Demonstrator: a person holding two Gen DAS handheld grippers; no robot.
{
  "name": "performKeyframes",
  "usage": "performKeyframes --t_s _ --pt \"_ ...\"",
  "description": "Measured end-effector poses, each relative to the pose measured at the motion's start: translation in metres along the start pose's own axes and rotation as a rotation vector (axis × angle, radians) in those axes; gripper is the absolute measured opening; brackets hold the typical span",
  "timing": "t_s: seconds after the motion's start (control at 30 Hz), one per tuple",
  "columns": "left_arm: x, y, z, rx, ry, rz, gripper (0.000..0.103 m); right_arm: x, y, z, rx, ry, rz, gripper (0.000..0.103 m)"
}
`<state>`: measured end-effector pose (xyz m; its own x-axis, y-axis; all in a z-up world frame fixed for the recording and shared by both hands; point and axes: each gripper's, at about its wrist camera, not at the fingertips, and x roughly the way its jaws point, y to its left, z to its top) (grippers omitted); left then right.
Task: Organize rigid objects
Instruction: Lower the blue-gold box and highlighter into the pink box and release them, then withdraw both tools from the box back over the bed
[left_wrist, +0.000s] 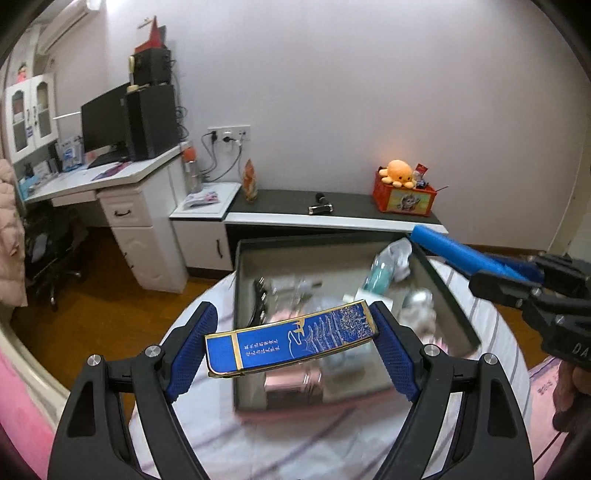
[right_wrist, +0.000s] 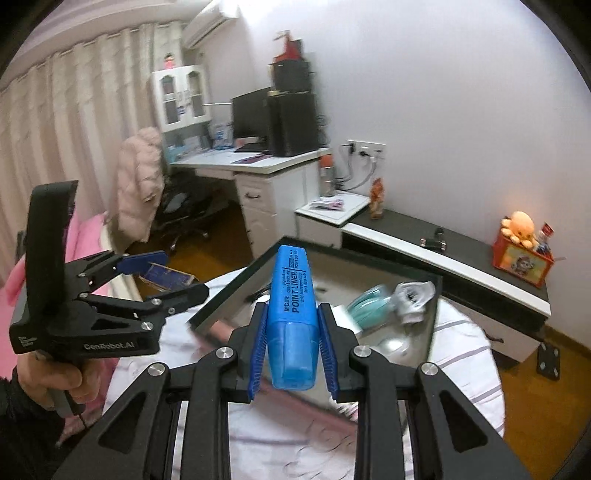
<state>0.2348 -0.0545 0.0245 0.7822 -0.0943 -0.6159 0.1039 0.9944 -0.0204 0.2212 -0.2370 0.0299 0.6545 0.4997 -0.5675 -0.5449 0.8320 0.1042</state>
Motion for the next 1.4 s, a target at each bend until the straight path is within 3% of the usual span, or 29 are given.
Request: performKeyframes --t_s 0.2,0.33,0.7,0.83,0.87,0.93,1.0,1.07,1.17,1.4 --pt "0.046 -0.005 0.034 0.014 0.04 0.003 0.084 0.032 -0.036 0.019 0.093 0.05 -0.033 0.027" --pt "0.074 -0.01 0.039 0.025 0.072 0.01 0.084 0.057 -0.05 0.022 0.14 0.09 -0.047 0.027" --pt "0.152 -0.024 0.02 0.056 0.244 0.013 0.085 0.1 -0.075 -0.001 0.228 0.209 -0.151 0.027" --pt "0.152 -0.023 0.016 0.064 0.249 0.03 0.098 0.107 -0.08 -0.007 0.239 0.238 -0.176 0.028" --pt "0.15 -0.023 0.016 0.066 0.243 0.032 0.101 0.108 -0.081 -0.009 0.24 0.245 -0.182 0.031" --pt "0.142 -0.022 0.016 0.074 0.218 0.057 0.102 0.109 -0.082 -0.012 0.242 0.26 -0.202 0.068" --pt "0.133 -0.02 0.016 0.073 0.199 0.067 0.103 0.106 -0.082 -0.012 0.248 0.245 -0.214 0.082" --pt "0.125 -0.016 0.015 0.06 0.185 0.072 0.103 0.1 -0.078 -0.014 0.256 0.225 -0.213 0.083" --pt "0.105 -0.009 0.011 0.038 0.147 0.086 0.103 0.091 -0.075 -0.017 0.29 0.201 -0.189 0.103" --pt "0.041 0.004 -0.008 -0.016 0.051 0.099 0.103 0.045 -0.053 -0.018 0.339 0.078 -0.22 0.103"
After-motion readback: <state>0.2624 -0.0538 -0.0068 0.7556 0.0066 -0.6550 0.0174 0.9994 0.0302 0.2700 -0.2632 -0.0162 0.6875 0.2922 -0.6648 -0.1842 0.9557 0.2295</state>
